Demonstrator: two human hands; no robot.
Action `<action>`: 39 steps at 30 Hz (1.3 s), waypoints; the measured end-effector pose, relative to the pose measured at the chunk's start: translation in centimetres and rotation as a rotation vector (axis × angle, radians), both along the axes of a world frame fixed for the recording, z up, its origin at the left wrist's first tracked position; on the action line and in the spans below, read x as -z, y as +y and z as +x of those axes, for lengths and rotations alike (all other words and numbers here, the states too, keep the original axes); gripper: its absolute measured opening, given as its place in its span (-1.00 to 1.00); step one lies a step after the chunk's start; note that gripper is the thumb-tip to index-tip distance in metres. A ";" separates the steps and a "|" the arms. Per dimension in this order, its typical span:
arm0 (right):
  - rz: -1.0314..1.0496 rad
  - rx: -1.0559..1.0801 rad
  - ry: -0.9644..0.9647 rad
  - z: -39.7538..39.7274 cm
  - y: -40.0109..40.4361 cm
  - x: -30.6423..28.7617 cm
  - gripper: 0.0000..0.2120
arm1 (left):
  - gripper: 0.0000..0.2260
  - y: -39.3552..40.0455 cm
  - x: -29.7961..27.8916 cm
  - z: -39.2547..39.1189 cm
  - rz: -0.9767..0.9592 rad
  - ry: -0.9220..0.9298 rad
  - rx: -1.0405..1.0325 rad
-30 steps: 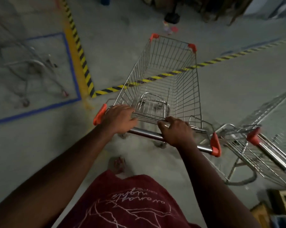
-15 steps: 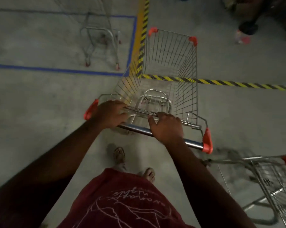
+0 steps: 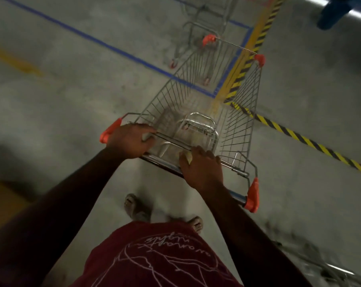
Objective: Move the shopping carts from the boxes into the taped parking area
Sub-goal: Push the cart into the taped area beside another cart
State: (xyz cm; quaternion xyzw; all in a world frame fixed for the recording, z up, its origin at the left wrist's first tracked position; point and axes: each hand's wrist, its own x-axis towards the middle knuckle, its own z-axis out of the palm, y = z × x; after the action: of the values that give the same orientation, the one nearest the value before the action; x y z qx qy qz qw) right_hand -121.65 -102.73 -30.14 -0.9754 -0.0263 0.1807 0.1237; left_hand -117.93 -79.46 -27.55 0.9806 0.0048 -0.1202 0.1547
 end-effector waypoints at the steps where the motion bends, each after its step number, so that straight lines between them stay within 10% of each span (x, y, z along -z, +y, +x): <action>1: 0.002 -0.013 -0.003 0.5 1.5 -0.1 -0.30 | -0.56 1.7 0.3 0.3 -0.007 -0.013 -0.018; 23: 0.051 -0.071 -0.033 15.6 31.4 -1.4 -0.49 | -0.77 31.5 1.4 12.4 -0.048 -0.123 -0.194; 39: 0.007 -0.138 -0.011 38.2 48.4 -1.1 -0.43 | -0.55 48.7 1.3 32.9 -0.062 -0.139 -0.225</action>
State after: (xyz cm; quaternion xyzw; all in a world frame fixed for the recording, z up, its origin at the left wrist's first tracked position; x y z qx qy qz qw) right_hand -83.45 -54.35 -29.06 -0.9719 -0.0947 0.1831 0.1140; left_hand -85.06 -30.80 -28.89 0.9746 0.1004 -0.0337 0.1974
